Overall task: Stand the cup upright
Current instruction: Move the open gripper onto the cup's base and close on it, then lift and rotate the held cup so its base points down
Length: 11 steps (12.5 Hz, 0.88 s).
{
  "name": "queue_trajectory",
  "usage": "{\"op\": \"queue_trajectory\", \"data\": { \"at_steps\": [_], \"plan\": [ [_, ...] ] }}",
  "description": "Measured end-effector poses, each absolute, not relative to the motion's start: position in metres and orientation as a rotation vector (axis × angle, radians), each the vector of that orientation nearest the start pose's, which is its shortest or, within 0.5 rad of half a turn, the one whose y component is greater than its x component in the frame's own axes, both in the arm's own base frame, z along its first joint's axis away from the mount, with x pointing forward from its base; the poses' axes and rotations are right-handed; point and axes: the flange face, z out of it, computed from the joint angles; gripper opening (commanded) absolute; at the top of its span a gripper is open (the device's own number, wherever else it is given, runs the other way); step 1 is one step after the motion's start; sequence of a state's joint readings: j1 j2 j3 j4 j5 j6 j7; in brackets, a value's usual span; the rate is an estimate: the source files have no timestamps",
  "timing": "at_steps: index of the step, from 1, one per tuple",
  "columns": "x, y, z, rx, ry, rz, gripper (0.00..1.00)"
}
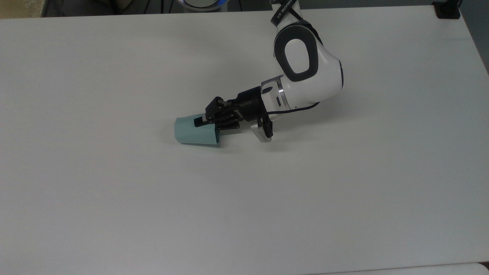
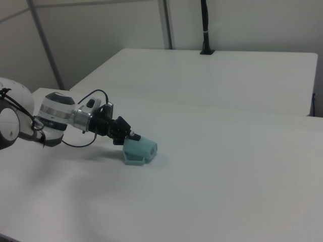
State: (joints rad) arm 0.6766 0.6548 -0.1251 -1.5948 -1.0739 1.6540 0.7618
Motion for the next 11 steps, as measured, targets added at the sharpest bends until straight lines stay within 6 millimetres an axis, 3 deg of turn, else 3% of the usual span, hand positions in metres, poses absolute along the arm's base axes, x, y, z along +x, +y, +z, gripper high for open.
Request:
{"op": "queue_trajectory", "data": {
  "at_steps": [2, 4, 9, 11],
  "plan": [
    [0.603, 0.274, 0.273, 1.948, 0.221, 0.257, 0.0],
    [0.608, 0.268, 0.292, 2.0, 0.171, 0.255, 0.0],
    [0.611, 0.249, 0.391, 2.291, -0.034, 0.291, 0.0],
    [0.611, 0.214, 0.441, 2.491, -0.137, 0.285, 0.0]
  ]
}}
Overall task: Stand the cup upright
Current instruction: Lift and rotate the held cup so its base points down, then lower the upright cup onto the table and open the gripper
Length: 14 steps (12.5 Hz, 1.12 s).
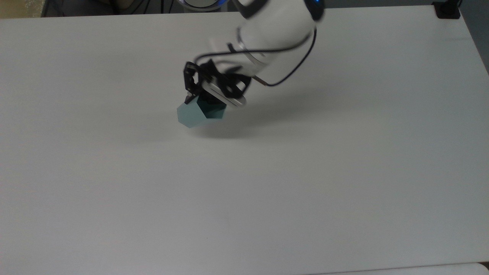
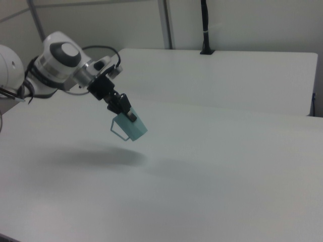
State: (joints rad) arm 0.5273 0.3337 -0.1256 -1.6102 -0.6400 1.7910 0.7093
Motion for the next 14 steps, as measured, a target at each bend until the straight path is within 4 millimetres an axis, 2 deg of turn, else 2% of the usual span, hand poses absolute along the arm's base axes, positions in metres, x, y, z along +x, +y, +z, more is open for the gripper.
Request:
{"op": "queue_trajectory", "data": {
  "at_steps": [1, 3, 5, 6, 7, 8, 9, 11, 14],
  "plan": [
    [0.606, 0.191, 0.461, 2.591, -0.18, 0.289, 0.0],
    [0.583, 0.134, 0.494, 2.829, -0.217, 0.192, 0.0],
    [0.558, 0.087, 0.508, 3.035, -0.206, 0.105, 0.0],
    [0.55, 0.074, 0.501, 3.082, -0.216, 0.128, 0.0],
    [0.546, 0.071, 0.49, 3.095, -0.226, 0.152, 0.0],
    [0.543, 0.069, 0.475, 3.103, -0.23, 0.182, 0.0],
    [0.538, 0.067, 0.449, 3.11, -0.236, 0.221, 0.0],
    [0.532, 0.061, 0.419, 3.114, -0.26, 0.267, 0.0],
    [0.527, 0.051, 0.401, 3.113, -0.287, 0.278, 0.0]
  ]
}}
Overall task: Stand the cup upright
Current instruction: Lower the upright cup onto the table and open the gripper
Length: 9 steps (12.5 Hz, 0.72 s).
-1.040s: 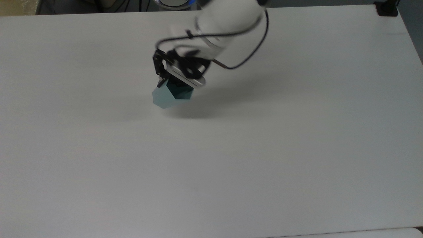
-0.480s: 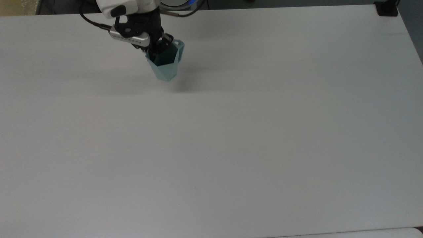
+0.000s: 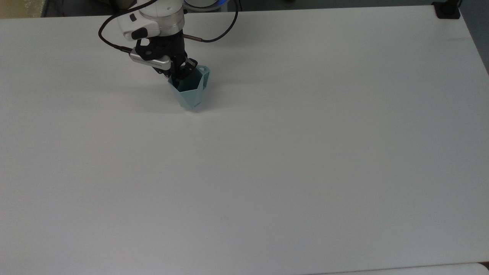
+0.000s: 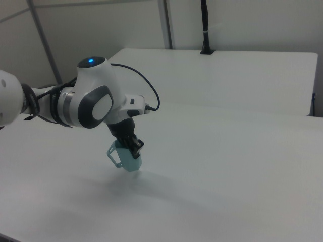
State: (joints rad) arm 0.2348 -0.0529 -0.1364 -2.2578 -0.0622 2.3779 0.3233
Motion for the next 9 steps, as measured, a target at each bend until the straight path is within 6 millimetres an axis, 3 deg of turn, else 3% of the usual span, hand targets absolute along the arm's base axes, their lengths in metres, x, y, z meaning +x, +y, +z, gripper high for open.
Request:
{"op": "queue_trajectory", "data": {
  "at_steps": [9],
  "plan": [
    [0.529, 0.05, 0.376, -3.137, 0.296, -0.211, 0.0]
  ]
}}
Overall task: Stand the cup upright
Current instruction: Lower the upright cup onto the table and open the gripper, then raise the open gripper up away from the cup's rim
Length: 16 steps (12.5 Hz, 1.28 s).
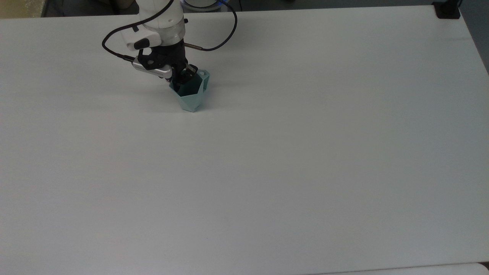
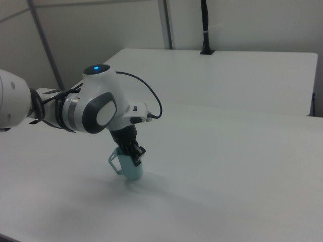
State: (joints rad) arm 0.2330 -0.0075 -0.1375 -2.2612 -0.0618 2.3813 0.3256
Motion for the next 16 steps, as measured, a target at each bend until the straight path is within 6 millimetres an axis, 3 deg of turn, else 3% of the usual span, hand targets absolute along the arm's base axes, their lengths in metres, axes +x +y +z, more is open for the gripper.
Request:
{"op": "queue_trajectory", "data": {
  "at_steps": [3, 4, 5, 10, 11, 12, 13, 14, 16],
  "plan": [
    [0.533, 0.051, 0.375, -3.127, 0.307, -0.253, 0.03],
    [0.533, 0.051, 0.374, -3.125, 0.313, -0.26, 0.21],
    [0.533, 0.051, 0.374, -3.125, 0.314, -0.26, 0.29],
    [0.533, 0.051, 0.372, -3.126, 0.315, -0.255, 0.48],
    [0.534, 0.051, 0.373, -3.125, 0.317, -0.256, 0.6],
    [0.534, 0.051, 0.374, -3.124, 0.319, -0.26, 0.92],
    [0.536, 0.051, 0.378, -3.123, 0.32, -0.267, 1.0],
    [0.539, 0.051, 0.387, -3.124, 0.323, -0.261, 1.0],
    [0.55, 0.05, 0.432, -3.12, 0.331, -0.28, 1.0]
  ]
}}
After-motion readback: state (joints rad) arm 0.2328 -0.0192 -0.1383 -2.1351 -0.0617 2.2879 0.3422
